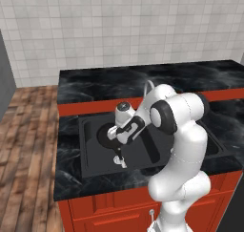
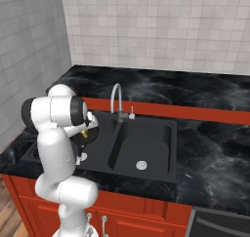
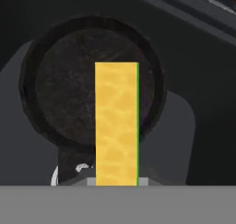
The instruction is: Pick the pan and sponge and place them into the sink. Then turn on the water.
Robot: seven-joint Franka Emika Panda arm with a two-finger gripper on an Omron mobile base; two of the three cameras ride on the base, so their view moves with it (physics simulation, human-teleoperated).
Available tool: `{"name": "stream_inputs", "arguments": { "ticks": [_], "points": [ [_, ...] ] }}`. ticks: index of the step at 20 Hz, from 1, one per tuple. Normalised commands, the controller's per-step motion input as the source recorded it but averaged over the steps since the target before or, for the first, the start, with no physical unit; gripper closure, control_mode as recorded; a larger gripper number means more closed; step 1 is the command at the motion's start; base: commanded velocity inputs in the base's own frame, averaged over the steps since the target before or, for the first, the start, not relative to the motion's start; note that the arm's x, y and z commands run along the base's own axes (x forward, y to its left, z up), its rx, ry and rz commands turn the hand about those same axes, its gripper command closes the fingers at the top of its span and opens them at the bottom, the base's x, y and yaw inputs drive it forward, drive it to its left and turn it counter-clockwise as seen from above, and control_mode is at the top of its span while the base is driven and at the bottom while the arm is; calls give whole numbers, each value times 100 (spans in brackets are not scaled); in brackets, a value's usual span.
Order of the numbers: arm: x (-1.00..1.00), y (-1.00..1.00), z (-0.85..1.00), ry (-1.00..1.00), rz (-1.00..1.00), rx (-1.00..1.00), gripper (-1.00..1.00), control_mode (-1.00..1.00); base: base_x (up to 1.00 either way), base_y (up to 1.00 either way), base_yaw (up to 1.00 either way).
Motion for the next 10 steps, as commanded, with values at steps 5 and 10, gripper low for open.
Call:
{"name": "stream_inputs", "arguments": {
  "ticks": [5, 10],
  "points": [
    [33, 6, -33, 0, 0, 0, 100, -100, 0, 0, 0],
    [26, 6, -27, 0, 0, 0, 100, -100, 0, 0, 0]
  ]
}}
